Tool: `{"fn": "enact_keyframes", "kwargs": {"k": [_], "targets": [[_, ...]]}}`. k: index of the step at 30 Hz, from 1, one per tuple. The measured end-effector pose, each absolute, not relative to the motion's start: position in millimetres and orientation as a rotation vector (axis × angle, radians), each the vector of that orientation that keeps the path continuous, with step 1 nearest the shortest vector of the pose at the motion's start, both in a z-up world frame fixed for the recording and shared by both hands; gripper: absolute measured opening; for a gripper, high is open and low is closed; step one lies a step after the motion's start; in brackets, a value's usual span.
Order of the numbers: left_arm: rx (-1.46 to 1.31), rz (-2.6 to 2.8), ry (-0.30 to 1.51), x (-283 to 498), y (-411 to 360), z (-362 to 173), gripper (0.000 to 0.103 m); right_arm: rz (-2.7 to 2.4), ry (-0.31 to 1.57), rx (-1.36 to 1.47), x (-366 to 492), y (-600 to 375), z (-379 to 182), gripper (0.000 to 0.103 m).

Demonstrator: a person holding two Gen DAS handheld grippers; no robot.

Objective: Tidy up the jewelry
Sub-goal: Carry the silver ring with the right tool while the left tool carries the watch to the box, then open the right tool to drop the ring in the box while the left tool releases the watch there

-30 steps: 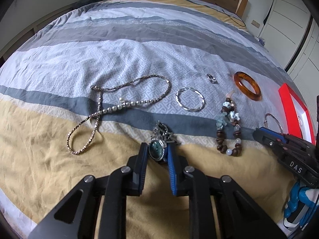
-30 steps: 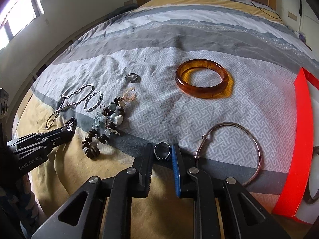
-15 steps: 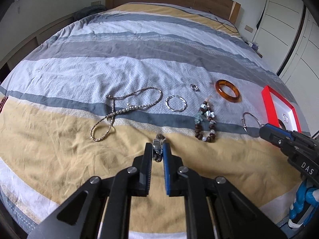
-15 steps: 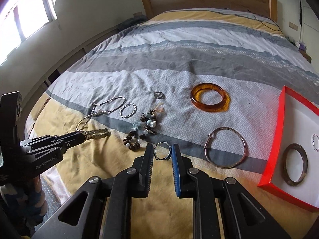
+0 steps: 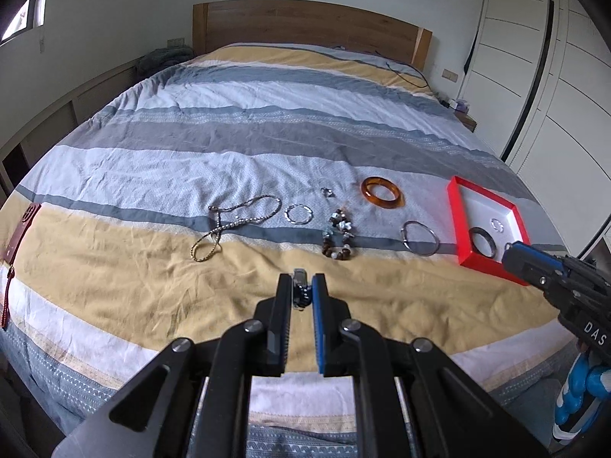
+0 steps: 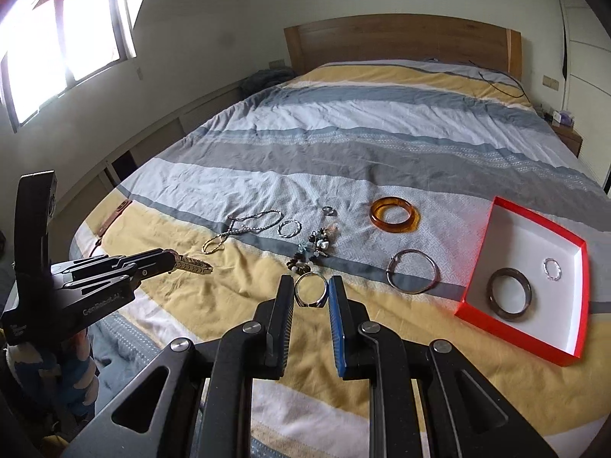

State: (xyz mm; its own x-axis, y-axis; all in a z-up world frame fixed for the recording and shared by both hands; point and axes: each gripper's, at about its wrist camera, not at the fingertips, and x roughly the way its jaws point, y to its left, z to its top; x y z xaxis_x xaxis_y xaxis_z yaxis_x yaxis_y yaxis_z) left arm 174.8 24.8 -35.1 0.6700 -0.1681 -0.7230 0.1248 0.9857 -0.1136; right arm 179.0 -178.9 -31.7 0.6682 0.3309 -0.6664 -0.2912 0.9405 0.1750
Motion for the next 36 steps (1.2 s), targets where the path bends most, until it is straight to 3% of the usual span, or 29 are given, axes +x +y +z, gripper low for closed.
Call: {"fn": "enact_keyframes", "kwargs": {"k": [20, 29, 36], "targets": [[0.07, -0.435, 0.8, 145.9, -137.5, 4.8, 0.009, 0.134, 0.7, 0.202, 90.8, -328.6, -28.5, 0.018], [0.129, -0.512, 0.806, 211.8, -222.7, 1.6, 0.01, 0.058, 0.731, 0.238, 133.9, -388.9, -48.4, 0.018], [0.16, -0.537, 0.854, 287.7, -282.3, -30.2, 0.01, 0.023, 0.767, 0.213, 221.1, -429.5, -66.6, 0.018]]}}
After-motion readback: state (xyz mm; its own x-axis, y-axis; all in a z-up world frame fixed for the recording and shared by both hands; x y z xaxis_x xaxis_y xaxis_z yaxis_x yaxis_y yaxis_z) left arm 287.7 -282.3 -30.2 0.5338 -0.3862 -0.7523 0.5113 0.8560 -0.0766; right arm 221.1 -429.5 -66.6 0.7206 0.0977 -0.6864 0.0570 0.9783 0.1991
